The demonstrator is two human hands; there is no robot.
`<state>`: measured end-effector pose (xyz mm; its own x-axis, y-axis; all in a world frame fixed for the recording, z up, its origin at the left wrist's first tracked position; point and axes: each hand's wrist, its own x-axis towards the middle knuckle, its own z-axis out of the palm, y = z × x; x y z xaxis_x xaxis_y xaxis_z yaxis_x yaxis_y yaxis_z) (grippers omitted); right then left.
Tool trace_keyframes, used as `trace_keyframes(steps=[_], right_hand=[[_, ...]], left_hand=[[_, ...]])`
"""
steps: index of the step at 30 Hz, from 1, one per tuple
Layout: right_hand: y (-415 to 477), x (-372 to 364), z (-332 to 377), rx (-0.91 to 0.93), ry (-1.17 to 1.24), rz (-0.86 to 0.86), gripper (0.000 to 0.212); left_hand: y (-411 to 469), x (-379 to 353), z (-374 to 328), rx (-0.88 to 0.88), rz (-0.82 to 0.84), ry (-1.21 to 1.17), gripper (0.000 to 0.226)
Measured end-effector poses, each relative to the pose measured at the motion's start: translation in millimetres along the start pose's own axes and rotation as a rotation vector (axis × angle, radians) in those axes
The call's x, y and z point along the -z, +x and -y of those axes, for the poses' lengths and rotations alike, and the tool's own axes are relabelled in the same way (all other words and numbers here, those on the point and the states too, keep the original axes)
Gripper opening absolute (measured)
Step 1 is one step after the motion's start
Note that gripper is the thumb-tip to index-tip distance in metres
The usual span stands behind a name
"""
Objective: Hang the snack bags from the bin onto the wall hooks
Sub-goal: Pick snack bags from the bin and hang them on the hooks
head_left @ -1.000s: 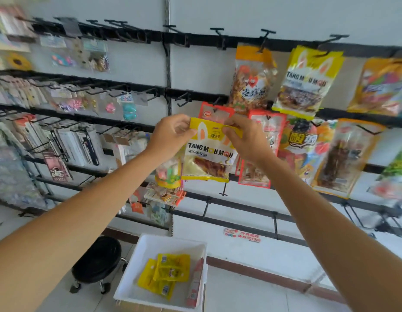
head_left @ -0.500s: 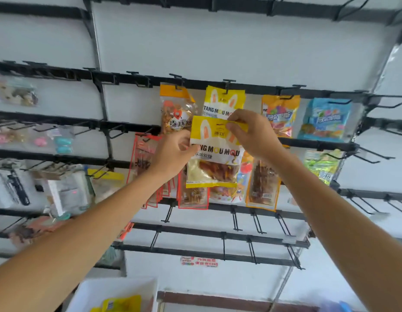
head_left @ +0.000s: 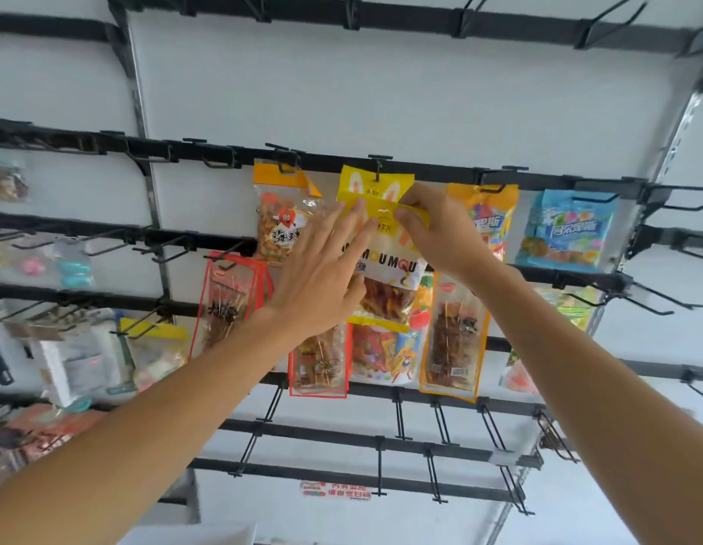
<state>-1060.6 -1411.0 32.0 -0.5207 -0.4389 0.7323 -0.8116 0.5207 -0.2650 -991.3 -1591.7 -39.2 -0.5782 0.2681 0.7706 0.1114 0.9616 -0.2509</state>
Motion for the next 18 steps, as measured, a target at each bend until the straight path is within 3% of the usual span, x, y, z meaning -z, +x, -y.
trace_keyframes(steps=[7,14,18], right_hand=[[42.0,-27.2,-24.0,-0.027,0.017,-0.029,0.007],[72.7,-36.2,-38.8,-0.099,0.162,-0.175,0.010],[82.7,-41.2,-42.3,-0.069,0.159,-0.142,0.011]], left_hand=[[35.5,-42.8,36.7,-0.038,-0.037,0.054,0.069],[65.2,-69.4,60.0,-0.082,-0.167,0.017,0.069],[79.6,-76.9,63.1,-0.114,-0.198,-0.017,0.066]])
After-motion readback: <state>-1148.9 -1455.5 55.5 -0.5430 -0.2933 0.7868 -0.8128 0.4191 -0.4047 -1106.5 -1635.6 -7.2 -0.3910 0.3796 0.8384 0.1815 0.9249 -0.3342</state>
